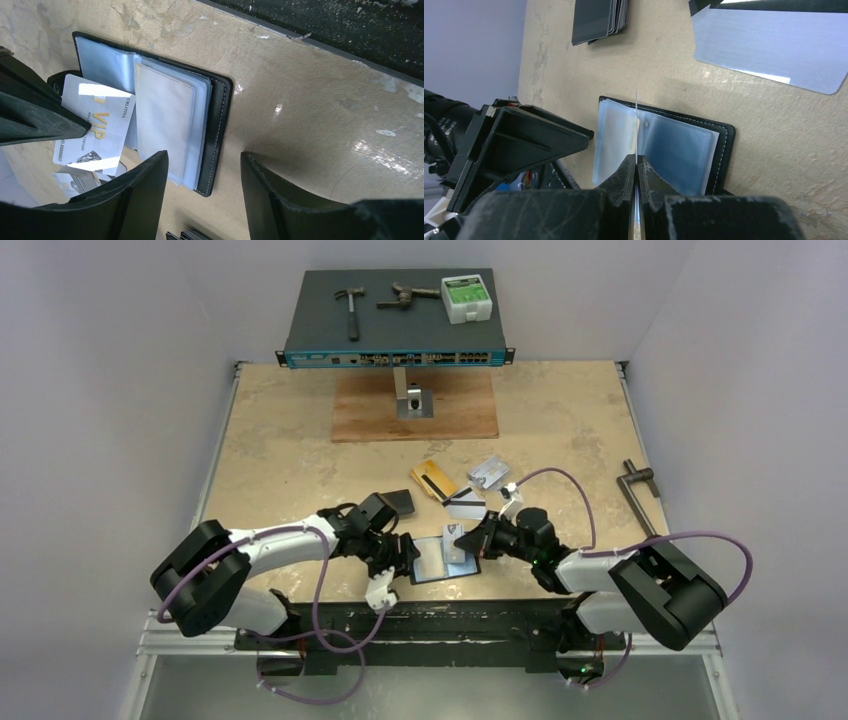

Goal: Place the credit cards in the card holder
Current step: Insert the credit card into the card holder.

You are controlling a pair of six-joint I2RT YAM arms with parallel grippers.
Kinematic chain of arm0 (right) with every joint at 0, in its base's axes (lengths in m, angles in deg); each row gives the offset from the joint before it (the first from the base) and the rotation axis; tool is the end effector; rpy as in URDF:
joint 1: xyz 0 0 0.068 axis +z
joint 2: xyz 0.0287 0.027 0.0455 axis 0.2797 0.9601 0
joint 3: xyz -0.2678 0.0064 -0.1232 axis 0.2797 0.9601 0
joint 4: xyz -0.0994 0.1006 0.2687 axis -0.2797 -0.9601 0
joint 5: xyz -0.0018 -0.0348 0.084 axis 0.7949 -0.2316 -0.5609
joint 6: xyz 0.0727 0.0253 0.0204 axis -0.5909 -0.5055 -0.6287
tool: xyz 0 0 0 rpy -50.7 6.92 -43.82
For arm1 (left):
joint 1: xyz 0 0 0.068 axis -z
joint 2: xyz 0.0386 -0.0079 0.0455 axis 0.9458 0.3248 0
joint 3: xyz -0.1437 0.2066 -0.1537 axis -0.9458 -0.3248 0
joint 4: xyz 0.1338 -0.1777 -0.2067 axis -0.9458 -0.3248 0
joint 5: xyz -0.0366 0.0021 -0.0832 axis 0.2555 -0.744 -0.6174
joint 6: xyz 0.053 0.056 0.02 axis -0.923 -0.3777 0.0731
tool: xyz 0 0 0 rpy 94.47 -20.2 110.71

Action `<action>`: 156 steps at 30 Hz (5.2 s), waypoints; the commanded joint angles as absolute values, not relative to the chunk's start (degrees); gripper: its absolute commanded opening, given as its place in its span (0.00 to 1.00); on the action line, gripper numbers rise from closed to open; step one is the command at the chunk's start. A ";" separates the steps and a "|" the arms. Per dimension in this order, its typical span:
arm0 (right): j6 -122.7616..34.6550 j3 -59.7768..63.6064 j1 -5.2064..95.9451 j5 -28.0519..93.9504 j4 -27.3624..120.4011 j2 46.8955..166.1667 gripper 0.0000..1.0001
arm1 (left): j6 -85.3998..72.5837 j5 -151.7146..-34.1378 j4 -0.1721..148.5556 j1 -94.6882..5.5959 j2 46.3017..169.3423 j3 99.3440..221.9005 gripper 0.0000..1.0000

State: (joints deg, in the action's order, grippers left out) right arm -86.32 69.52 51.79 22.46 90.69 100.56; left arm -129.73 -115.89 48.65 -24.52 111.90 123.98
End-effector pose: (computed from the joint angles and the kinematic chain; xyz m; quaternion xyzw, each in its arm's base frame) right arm 0.1845 0.1581 0.0917 0.0115 0.8303 0.4619 0.3117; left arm 0.1592 -0.2195 0.1151 0.9375 0.1263 -0.1206 0.3012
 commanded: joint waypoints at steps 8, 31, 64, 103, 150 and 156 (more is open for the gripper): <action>-86.73 69.16 51.41 20.55 95.51 101.05 0.00 | -128.85 -115.90 47.83 -23.12 116.31 127.39 0.41; -87.63 72.00 47.07 17.38 100.09 104.26 0.00 | -114.03 -112.41 50.98 -15.15 117.49 128.05 0.24; -84.67 73.31 46.64 9.34 93.52 107.73 0.00 | -113.25 -111.08 53.63 -14.35 116.37 125.92 0.18; -78.12 61.36 50.97 15.80 65.94 105.96 0.18 | -113.33 -110.77 54.20 -14.36 114.38 123.74 0.17; -74.86 46.88 70.39 26.81 52.86 100.64 0.70 | -109.98 -112.25 63.29 -14.26 113.56 120.68 0.18; -73.32 48.47 71.62 25.72 55.64 97.52 0.71 | -106.70 -112.40 69.74 -14.27 112.81 118.50 0.17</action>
State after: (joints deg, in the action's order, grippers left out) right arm -74.01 48.82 69.76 30.55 50.32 100.85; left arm -109.80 -110.01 61.96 -14.64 113.17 120.68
